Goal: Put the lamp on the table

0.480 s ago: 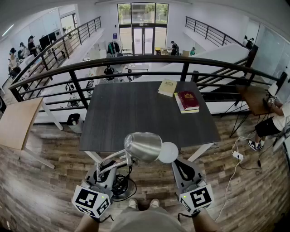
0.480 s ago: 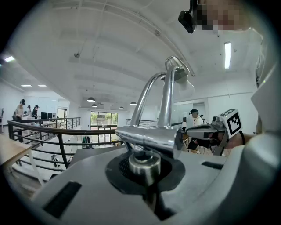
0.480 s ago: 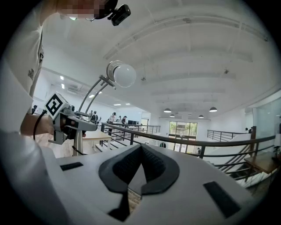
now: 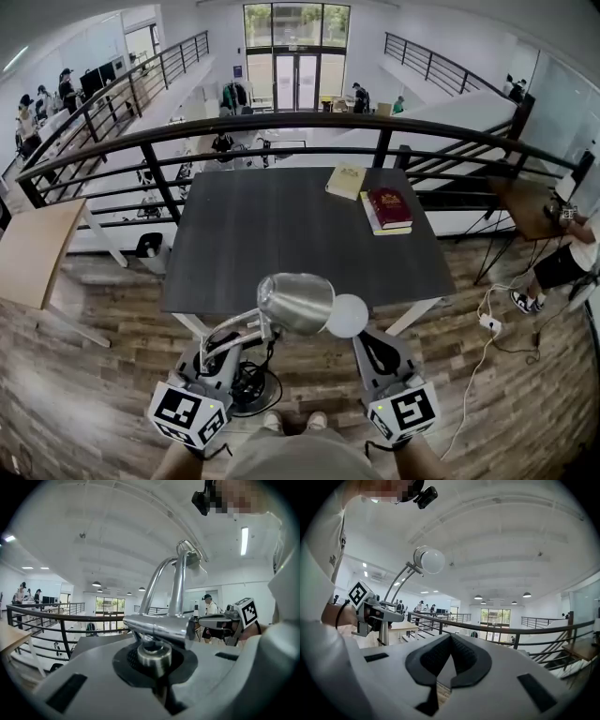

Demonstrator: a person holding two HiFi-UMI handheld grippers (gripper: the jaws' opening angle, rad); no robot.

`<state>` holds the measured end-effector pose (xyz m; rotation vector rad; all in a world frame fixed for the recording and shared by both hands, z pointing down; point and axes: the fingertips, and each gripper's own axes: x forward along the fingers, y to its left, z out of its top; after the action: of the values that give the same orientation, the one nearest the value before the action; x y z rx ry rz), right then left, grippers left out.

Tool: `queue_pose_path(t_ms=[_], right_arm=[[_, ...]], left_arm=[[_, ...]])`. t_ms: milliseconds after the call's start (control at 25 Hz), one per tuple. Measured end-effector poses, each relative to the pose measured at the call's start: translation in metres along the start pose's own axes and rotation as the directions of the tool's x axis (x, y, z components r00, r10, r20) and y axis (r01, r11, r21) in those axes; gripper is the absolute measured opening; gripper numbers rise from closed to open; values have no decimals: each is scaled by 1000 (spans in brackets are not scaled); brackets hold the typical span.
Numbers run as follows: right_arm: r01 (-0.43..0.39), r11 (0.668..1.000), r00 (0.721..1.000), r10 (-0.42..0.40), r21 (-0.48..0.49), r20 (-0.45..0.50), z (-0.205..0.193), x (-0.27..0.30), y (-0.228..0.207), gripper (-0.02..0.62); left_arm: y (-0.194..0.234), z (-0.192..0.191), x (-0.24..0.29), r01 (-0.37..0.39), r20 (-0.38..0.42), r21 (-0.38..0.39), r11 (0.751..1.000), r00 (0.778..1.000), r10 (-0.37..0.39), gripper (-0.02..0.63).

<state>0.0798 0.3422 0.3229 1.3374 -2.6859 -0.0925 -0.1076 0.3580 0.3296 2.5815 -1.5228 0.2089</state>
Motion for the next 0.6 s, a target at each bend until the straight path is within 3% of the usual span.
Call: queue_pose_path(t_ms=[600], right_arm=[[-19,1000,1000,19,23,-6,-11,-1,-20,-2]], left_arm=[[-17,-3,21,-8,-20,-3,1000,1000,8,3]])
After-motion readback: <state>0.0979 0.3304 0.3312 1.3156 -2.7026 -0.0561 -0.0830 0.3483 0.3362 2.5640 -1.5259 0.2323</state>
